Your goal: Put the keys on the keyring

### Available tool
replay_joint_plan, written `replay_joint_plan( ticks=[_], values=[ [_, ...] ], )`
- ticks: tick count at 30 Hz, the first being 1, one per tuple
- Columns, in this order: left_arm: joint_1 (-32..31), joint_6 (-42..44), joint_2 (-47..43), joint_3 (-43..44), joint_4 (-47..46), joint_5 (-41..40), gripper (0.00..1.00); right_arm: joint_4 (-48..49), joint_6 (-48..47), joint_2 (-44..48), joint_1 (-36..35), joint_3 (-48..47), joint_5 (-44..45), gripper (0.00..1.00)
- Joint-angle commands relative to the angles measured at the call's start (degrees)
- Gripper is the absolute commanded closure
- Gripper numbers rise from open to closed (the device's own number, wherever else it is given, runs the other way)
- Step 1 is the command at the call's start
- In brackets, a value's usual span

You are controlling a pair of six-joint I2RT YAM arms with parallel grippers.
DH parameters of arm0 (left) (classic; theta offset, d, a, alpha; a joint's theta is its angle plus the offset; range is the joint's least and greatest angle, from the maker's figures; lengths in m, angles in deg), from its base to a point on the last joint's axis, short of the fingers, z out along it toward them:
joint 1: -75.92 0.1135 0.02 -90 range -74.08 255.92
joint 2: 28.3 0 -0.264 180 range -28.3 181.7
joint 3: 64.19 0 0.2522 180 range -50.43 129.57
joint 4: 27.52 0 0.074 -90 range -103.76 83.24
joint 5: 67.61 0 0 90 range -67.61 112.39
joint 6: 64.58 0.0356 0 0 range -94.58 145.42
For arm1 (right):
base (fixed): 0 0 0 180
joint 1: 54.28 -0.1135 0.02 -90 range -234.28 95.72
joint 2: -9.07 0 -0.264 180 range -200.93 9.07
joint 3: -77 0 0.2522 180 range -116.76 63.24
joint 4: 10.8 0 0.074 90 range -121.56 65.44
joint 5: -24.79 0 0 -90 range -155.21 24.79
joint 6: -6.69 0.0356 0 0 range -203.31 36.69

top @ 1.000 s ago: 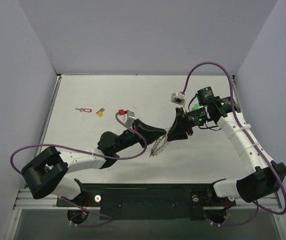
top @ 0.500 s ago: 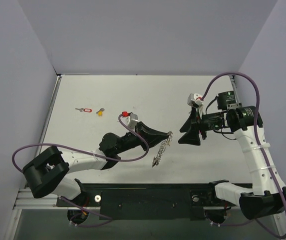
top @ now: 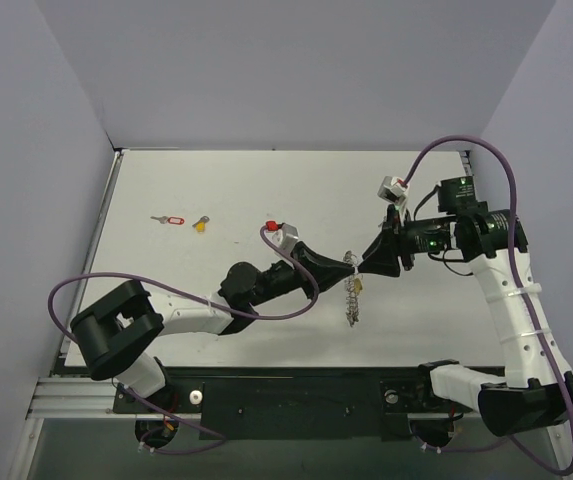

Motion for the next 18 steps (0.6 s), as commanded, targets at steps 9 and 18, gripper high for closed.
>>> replay_joint_plan(
  ticks=[9,18],
  values=[
    [-0.1,0.4,-1.2,3.6,-21.6,-1.4,1.00,-24.4,-38.9,-4.4,1.5,-6.0,-3.6,0.59],
    [-0.1,0.9,-2.7,3.3,-20.8,0.1,1.00,-36.0,-53.8,-9.3,-0.6,-9.1,-3.3,0.64]
  ],
)
